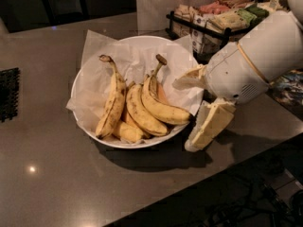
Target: Pick banana from white bowl
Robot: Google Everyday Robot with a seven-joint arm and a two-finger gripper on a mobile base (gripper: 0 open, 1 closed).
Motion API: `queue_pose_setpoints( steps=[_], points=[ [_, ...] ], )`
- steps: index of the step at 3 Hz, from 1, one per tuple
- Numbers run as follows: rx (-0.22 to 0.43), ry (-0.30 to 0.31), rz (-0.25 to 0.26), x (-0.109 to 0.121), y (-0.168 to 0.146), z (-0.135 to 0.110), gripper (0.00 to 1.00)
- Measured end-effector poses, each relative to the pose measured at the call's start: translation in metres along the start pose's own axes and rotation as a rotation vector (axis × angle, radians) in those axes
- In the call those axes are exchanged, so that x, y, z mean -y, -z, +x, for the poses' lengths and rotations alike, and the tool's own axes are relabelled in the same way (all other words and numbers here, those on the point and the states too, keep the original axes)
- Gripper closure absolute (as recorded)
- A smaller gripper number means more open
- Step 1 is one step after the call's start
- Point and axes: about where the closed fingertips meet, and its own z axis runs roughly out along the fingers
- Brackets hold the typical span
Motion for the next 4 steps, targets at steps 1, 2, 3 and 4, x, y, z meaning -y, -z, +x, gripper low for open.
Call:
queue_pose_setpoints(
  steps=[1,2,3,4],
  points=[
    [-0.002,0.007,0.0,-0.001,0.0,-0.002,0.42],
    [-0.017,0.027,0.001,-0.004,0.001,-0.008,0.65],
    [-0.046,0.052,0.001,-0.008,0.004,-0.018,0.88],
    [-0.069,0.068,-0.005,-0.01,0.007,-0.025,1.0]
  ],
)
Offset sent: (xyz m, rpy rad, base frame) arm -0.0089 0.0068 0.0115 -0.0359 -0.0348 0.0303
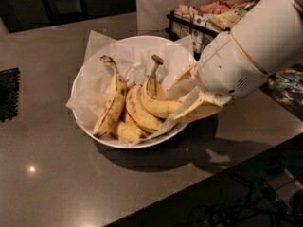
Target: Pick banana from white bowl
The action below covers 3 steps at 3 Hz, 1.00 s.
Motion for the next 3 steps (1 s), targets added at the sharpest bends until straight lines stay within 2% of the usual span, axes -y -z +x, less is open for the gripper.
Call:
queue_pose_setpoints(
  steps=[1,2,3],
  points=[
    [0.0,0.0,0.0,0.0,0.0,0.0,1.0],
    [0.072,-0.048,-0.011,-0.003,-0.013,0.016,1.0],
    [0.088,-0.056,-0.014,-0.004,-0.015,0.019,1.0]
  ],
)
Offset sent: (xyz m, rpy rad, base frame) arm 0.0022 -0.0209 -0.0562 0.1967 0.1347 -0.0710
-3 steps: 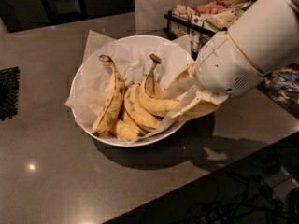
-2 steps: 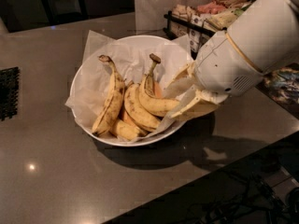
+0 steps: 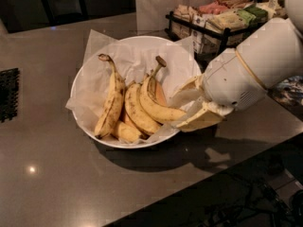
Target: Pick banana from white bowl
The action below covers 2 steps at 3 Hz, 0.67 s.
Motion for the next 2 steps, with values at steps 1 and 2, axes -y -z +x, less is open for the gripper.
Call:
queue_pose_setpoints(
  steps=[1,2],
  points=[
    [0.0,0.0,0.0,0.0,0.0,0.0,0.81],
    [0.0,0.0,0.0,0.0,0.0,0.0,0.58]
  ],
)
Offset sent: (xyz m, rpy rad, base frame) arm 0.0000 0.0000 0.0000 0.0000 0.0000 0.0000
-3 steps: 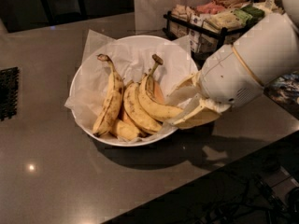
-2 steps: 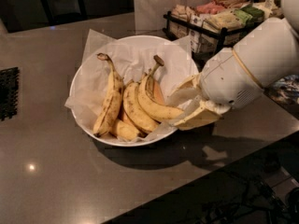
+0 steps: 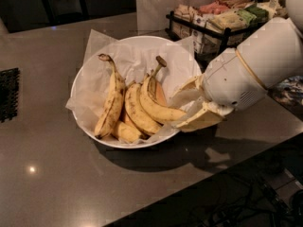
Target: Pick banana from white bowl
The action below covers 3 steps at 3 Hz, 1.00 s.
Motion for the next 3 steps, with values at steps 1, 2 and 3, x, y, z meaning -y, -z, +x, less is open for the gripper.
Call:
queue_pose_setpoints(
  steps=[1,2,3],
  points=[
    [0.0,0.0,0.0,0.0,0.0,0.0,0.35],
    [-0.038,0.0,-0.012,0.003,0.003,-0.003,0.12],
    [-0.086,0.01,-0.024,0.006,0.011,-0.008,0.0]
  ],
)
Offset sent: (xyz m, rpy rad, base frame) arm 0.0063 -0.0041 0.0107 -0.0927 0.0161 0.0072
